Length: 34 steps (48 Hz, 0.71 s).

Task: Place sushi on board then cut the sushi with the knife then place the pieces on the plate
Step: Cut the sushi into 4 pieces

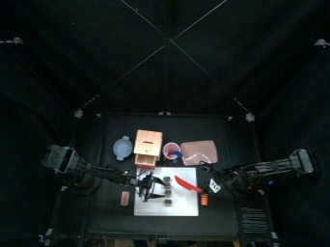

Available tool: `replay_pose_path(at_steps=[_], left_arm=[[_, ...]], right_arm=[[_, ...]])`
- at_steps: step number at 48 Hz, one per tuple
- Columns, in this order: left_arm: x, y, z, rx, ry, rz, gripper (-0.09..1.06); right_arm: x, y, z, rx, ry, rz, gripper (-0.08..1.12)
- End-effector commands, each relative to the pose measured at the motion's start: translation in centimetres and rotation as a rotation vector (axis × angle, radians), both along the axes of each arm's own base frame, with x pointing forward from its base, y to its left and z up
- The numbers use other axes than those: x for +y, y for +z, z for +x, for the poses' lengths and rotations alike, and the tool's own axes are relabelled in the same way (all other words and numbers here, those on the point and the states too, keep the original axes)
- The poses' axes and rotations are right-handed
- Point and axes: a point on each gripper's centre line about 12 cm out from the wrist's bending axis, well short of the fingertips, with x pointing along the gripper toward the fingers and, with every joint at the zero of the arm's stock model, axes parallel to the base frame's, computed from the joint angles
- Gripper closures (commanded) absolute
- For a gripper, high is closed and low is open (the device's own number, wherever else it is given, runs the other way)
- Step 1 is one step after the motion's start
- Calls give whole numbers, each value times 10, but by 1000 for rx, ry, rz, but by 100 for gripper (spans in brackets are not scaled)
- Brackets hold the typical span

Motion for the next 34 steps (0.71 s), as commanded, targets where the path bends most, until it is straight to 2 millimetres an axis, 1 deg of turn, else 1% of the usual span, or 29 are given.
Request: replay_pose_path(at_steps=[1, 10, 20, 26, 34], left_arm=[[-1, 13, 0, -39, 12, -27, 7], [-1, 10, -3, -29, 12, -28, 7], [-1, 7, -5, -19, 12, -26, 7], [0, 4, -8, -11, 12, -25, 7], [0, 2, -11, -4, 14, -27, 7]], right_arm=[[-1, 5, 0, 23, -98, 90, 74], [5, 6, -1, 90, -180, 191, 74], [11, -3, -3, 225, -352, 371, 73], [15, -10, -4, 284, -381, 380, 73], [21, -12, -1, 316, -387, 365, 72]])
